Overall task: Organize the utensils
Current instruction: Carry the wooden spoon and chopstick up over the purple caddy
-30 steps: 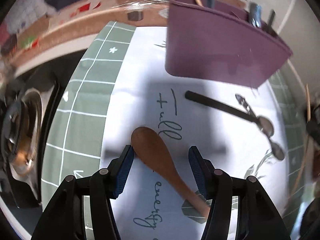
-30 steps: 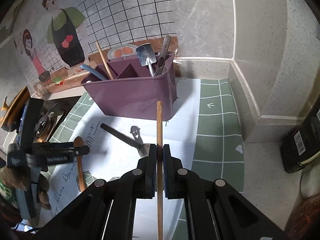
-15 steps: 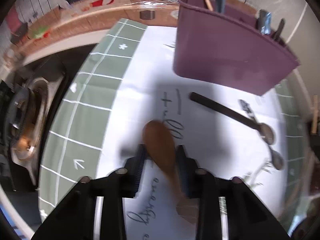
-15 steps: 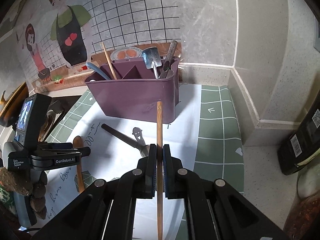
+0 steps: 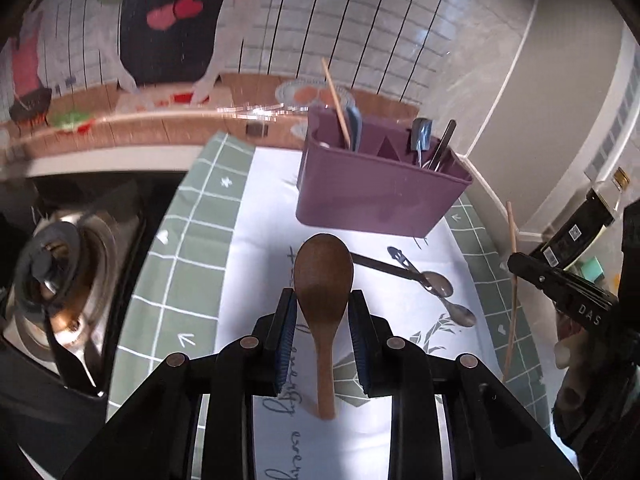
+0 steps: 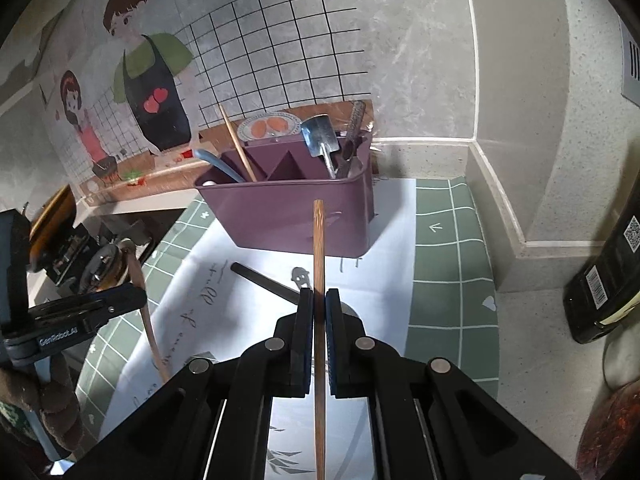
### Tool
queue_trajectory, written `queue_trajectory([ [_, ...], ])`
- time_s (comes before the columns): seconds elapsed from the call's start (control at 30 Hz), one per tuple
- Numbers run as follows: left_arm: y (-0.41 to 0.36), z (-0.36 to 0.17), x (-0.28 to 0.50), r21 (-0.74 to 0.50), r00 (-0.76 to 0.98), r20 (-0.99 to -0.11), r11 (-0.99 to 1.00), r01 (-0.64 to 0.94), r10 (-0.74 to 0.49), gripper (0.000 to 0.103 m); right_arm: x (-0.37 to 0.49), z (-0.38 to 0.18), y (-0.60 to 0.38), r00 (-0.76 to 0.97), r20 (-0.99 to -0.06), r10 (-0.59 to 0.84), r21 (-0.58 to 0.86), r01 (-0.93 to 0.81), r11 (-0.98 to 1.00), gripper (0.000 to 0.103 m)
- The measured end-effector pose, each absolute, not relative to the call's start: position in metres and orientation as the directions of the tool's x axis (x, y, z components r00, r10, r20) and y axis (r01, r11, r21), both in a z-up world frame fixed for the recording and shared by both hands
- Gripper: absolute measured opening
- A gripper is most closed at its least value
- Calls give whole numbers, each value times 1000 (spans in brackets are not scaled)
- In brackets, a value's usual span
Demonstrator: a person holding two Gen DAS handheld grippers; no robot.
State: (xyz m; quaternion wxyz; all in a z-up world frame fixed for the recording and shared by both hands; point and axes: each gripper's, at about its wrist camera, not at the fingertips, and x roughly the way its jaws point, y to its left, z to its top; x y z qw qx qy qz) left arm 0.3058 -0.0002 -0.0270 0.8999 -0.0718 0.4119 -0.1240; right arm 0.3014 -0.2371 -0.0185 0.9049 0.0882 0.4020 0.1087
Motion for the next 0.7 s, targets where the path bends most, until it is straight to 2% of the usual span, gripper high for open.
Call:
queue_trajectory([
  [0.13, 6, -26, 308, -260, 629, -714, 950, 172, -309, 27, 303, -19, -235, 648, -714, 266, 246, -123, 961, 6],
  [0.17, 8, -26, 309, -263, 630, -711, 949, 174, -313, 22, 303, -19, -234, 647, -715, 265, 243, -125, 962, 6],
  [0.2, 9, -25, 309, -264, 630, -709, 948, 177, -316, 0, 303, -18, -233, 647, -715, 265, 241, -128, 962, 6],
  [0.33, 10, -22, 313, -255, 636, -706, 949, 183, -312, 0, 305, -15, -232, 653, -712, 258, 229, -132, 965, 6],
  [0.47, 11, -30, 326, -271, 581, -746, 945, 184, -326, 0, 307, -19, -232, 645, -722, 250, 224, -124, 967, 6],
  [0.57, 3, -45, 342, -288, 509, -790, 940, 183, -342, 6, 308, -23, -233, 635, -730, 253, 229, -122, 966, 6],
  [0.63, -7, -58, 354, -282, 470, -816, 942, 184, -336, 19, 308, -26, -234, 630, -734, 254, 231, -120, 966, 6],
  [0.7, -19, -67, 363, -268, 450, -832, 945, 189, -326, 44, 307, -30, -237, 626, -738, 252, 231, -117, 966, 6],
])
